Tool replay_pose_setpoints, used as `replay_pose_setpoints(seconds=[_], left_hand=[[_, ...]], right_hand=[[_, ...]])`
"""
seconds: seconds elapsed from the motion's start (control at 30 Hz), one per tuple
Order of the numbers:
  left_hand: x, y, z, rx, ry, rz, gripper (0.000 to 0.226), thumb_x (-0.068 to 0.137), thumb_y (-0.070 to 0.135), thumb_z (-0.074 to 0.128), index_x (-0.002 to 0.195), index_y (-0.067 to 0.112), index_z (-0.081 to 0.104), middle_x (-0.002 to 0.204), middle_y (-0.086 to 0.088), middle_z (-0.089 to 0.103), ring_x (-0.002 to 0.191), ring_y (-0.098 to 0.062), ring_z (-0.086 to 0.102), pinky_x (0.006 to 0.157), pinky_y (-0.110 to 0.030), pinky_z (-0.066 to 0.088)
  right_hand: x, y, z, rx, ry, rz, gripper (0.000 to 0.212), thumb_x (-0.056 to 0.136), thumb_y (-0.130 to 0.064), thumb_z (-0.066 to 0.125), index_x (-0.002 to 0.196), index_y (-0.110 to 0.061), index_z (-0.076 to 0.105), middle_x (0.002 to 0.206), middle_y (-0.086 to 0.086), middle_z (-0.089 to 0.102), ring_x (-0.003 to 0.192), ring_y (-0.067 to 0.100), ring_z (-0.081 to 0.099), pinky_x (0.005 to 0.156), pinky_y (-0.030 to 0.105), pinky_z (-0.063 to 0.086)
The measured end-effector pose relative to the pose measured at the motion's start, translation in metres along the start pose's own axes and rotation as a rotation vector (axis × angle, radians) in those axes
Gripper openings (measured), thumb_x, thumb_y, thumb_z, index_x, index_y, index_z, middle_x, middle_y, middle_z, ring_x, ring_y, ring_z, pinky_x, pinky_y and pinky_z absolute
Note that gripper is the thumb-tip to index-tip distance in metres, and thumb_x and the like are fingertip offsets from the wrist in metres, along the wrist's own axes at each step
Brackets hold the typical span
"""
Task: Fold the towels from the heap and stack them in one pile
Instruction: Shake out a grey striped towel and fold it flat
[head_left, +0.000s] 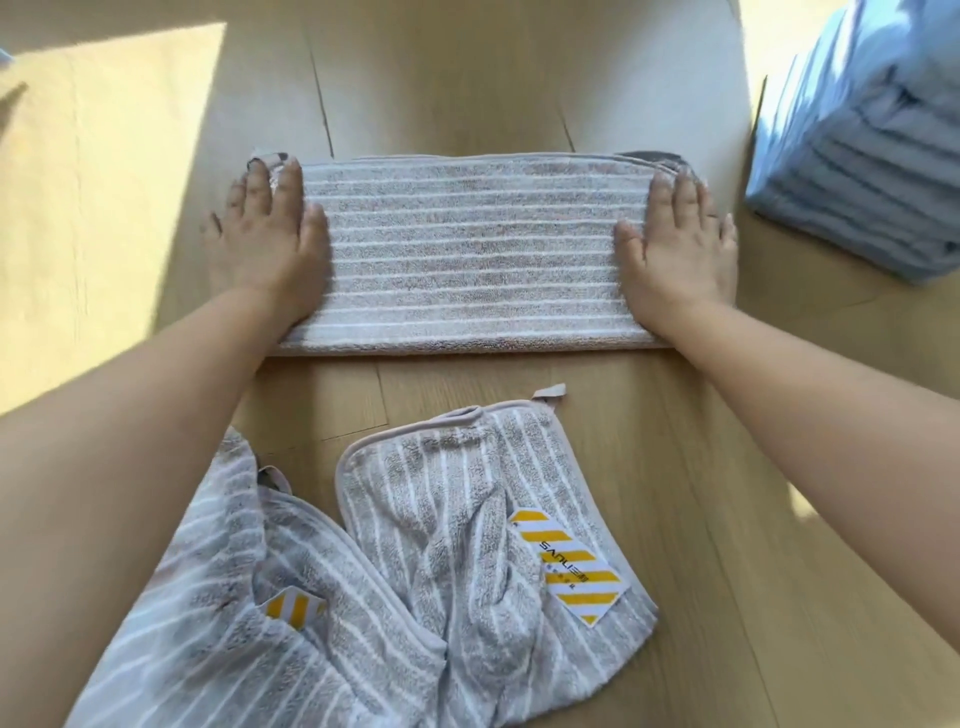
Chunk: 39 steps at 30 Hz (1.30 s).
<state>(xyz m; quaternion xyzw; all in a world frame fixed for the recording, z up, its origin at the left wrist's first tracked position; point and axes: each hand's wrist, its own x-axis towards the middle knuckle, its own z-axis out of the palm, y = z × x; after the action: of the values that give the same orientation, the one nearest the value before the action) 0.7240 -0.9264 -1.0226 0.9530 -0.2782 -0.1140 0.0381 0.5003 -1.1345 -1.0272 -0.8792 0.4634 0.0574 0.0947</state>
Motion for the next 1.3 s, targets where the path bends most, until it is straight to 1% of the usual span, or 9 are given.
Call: replay_pose_setpoints(seconds=[0.37,0.5,0.57,0.7,0.77,0.87,1.13,1.2,1.3], left_hand=[[-0.019,0.043,-0.019,0.187,0.001,0.038,0.056,0.097,0.016,0.024,0.148,0.012,0.003,0.157,-0.007,-0.009,0.145,-0.022,-0.011,0.117,-0.05,0.0],[-0.052,0.115,-0.019,0.105,0.057,0.555,0.055,0.088,0.0,0.04,0.142,0.011,0.03,0.156,-0.005,0.014,0.146,-0.02,0.005,0.116,-0.04,0.009],[-0.07,0.158,-0.013,0.061,0.061,0.9,0.046,0.085,-0.004,0.041,0.128,0.008,0.052,0.145,-0.008,0.041,0.139,-0.024,0.03,0.107,-0.041,0.028],[-0.099,0.215,0.005,0.236,-0.135,1.284,0.043,0.078,0.011,0.031,0.095,0.018,0.07,0.102,0.004,0.07,0.107,-0.014,0.061,0.077,-0.025,0.046],[-0.109,0.227,0.006,0.357,-0.138,1.318,0.054,0.08,0.015,0.022,0.107,0.024,0.068,0.112,0.004,0.068,0.116,-0.011,0.057,0.082,-0.023,0.044],[-0.108,0.243,0.017,0.444,-0.076,1.262,0.046,0.097,0.014,0.025,0.144,0.019,0.028,0.149,-0.003,0.033,0.144,-0.021,0.013,0.108,-0.036,0.02],[-0.116,0.251,-0.002,0.491,-0.158,1.038,0.037,0.095,0.009,0.033,0.126,0.011,0.053,0.13,-0.008,0.05,0.137,-0.03,0.02,0.114,-0.054,0.006],[-0.119,0.246,-0.002,0.488,-0.095,1.068,0.038,0.091,0.008,0.033,0.114,0.01,0.064,0.12,-0.011,0.056,0.129,-0.032,0.034,0.113,-0.053,0.012],[-0.121,0.239,0.0,0.434,0.037,1.183,0.044,0.064,0.011,0.03,0.051,0.019,0.071,0.064,0.001,0.065,0.08,-0.026,0.066,0.083,-0.032,0.032]], right_hand=[[0.004,0.002,-0.019,0.099,-0.08,0.02,0.061,0.094,-0.042,0.036,0.147,-0.019,0.016,0.157,0.007,0.006,0.144,0.024,0.007,0.115,0.042,0.01],[0.021,0.009,-0.049,0.386,-0.106,0.124,0.055,0.087,-0.024,0.05,0.139,-0.019,0.033,0.145,0.012,0.026,0.13,0.028,0.035,0.109,0.038,0.031],[0.024,0.013,-0.062,0.585,-0.188,0.208,0.049,0.085,-0.017,0.053,0.132,-0.018,0.041,0.127,0.011,0.043,0.111,0.027,0.051,0.088,0.031,0.045],[0.024,0.022,-0.077,0.686,-0.249,0.281,0.018,0.081,-0.01,0.061,0.071,-0.015,0.046,0.067,0.006,0.044,0.062,0.021,0.048,0.05,0.021,0.034],[0.024,0.023,-0.077,0.703,-0.254,0.273,0.026,0.08,-0.01,0.062,0.064,-0.014,0.042,0.06,0.005,0.042,0.051,0.018,0.041,0.047,0.022,0.034],[0.023,0.025,-0.076,0.699,-0.23,0.273,0.014,0.08,-0.011,0.061,0.071,-0.01,0.05,0.059,0.006,0.043,0.051,0.019,0.041,0.047,0.022,0.034],[0.024,0.027,-0.083,0.601,-0.166,0.216,0.03,0.082,-0.005,0.05,0.058,-0.014,0.036,0.055,0.006,0.034,0.05,0.019,0.037,0.047,0.031,0.035],[0.022,0.025,-0.087,0.523,-0.157,0.179,0.033,0.083,-0.005,0.05,0.056,-0.013,0.033,0.054,0.007,0.03,0.048,0.02,0.034,0.046,0.029,0.033],[0.017,0.02,-0.09,0.415,-0.2,0.164,0.036,0.084,-0.019,0.057,0.056,-0.011,0.036,0.055,0.008,0.034,0.048,0.019,0.033,0.045,0.026,0.027]])
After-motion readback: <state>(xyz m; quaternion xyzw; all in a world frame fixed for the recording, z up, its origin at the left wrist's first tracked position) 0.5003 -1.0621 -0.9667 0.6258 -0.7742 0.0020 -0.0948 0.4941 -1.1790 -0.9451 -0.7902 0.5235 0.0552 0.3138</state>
